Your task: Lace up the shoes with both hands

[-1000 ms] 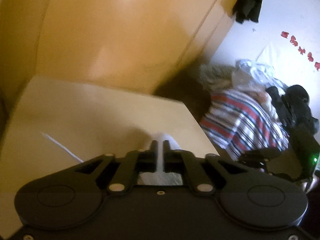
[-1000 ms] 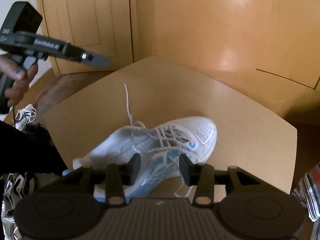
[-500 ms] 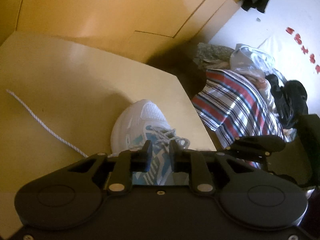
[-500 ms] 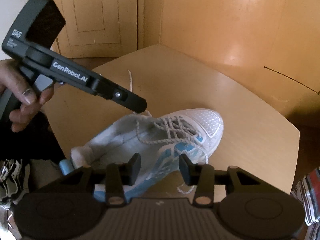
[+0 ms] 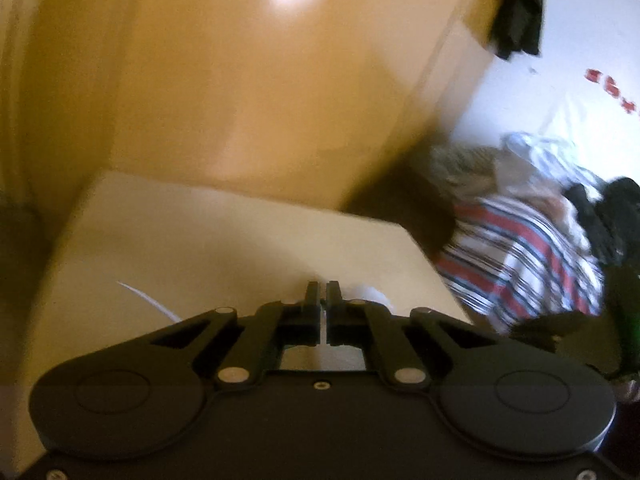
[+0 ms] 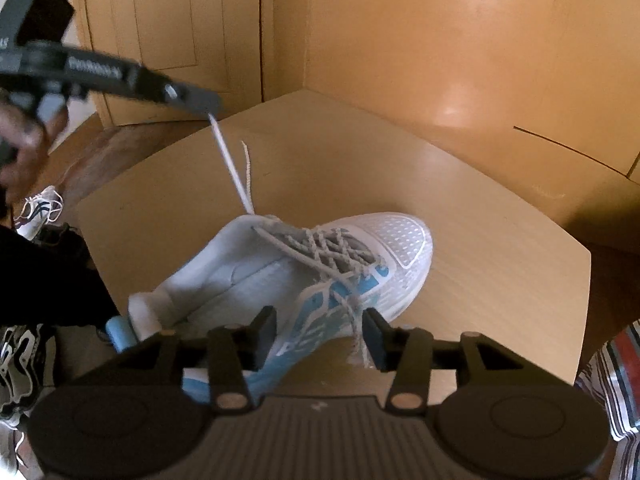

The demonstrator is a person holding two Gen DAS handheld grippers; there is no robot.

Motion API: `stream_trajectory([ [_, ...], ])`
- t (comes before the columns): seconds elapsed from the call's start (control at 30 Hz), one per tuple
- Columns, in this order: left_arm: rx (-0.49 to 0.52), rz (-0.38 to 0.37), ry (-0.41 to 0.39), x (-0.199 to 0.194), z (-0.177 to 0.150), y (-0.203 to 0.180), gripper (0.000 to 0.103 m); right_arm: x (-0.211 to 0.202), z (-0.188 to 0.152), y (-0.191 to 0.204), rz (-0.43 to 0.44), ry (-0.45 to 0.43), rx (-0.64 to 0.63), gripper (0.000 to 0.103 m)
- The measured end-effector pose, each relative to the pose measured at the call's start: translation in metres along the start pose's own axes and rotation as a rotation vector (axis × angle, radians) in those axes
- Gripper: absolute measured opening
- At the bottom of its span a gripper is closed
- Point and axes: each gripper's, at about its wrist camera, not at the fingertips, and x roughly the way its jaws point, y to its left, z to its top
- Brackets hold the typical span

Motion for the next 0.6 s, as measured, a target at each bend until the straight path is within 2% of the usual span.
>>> stream_trajectory([
  [0.17, -0.012, 0.134, -0.071, -0.041, 0.008, 0.040, 0.000, 0.001, -0.001, -0.006, 0.009, 0.005, 0.032, 0.052],
  [0.4, -0.004, 0.192, -0.013, -0.047, -0.011, 0.059, 0.000, 0.002, -0.003, -0.013, 0.022, 0.012, 0.077, 0.056],
  [0.57, -0.021, 0.298, -0.026, -0.051, -0.010, 0.071, 0.000, 0.003, -0.002, -0.016, 0.024, 0.023, 0.098, 0.058],
  [0.6, -0.026, 0.301, -0.023, -0.051, -0.008, 0.072, 0.000, 0.002, -0.002, -0.015, 0.024, 0.023, 0.099, 0.058],
])
